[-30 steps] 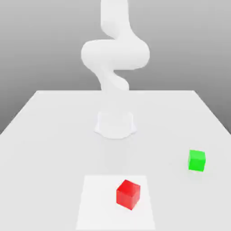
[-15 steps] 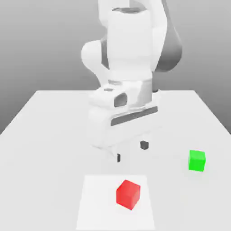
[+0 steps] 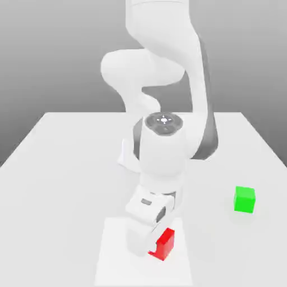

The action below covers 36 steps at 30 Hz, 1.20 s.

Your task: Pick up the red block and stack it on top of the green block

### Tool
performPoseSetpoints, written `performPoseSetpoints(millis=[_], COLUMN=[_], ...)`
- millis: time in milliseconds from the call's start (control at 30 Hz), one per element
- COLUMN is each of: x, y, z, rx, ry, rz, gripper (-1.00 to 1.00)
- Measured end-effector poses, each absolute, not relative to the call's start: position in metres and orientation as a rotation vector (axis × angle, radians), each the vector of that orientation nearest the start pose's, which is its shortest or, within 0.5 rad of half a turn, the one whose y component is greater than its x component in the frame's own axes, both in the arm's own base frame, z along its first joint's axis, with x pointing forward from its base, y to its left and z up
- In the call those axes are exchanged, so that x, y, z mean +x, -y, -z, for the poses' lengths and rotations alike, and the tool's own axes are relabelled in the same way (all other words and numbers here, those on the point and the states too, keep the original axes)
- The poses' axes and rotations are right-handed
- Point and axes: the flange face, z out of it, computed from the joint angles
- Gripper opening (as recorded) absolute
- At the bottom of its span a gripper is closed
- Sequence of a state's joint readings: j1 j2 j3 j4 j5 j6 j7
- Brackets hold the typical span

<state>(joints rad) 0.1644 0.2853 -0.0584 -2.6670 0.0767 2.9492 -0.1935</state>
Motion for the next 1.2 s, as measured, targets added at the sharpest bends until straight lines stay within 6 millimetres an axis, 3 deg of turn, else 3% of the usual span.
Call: performPoseSetpoints(millis=[67,233,400,567,867,967,1133,1167,1200], x=[0.408,0.407,0.385,0.350,0.267,0.243,0.239,0.238,0.239], y=[-0.036,-0.039,-0.111,-0.177,-0.263,-0.281,-0.284,-0.284,-0.284], z=[-0.154,-0.203,-0.218,-0.228,-0.243,-0.238,-0.193,-0.185,-0.185], rx=[-3.128,-3.122,-3.045,-2.912,-2.565,-2.454,-2.435,-2.434,-2.435], ry=[0.356,0.371,0.769,1.175,1.813,1.962,1.987,1.987,1.987], rz=[-0.003,-0.003,-0.003,-0.003,-0.003,-0.003,-0.003,-0.003,-0.003], gripper=[-1.00,-1.00,-1.00,-1.00,-1.00,-1.00,-1.00,1.00,1.00])
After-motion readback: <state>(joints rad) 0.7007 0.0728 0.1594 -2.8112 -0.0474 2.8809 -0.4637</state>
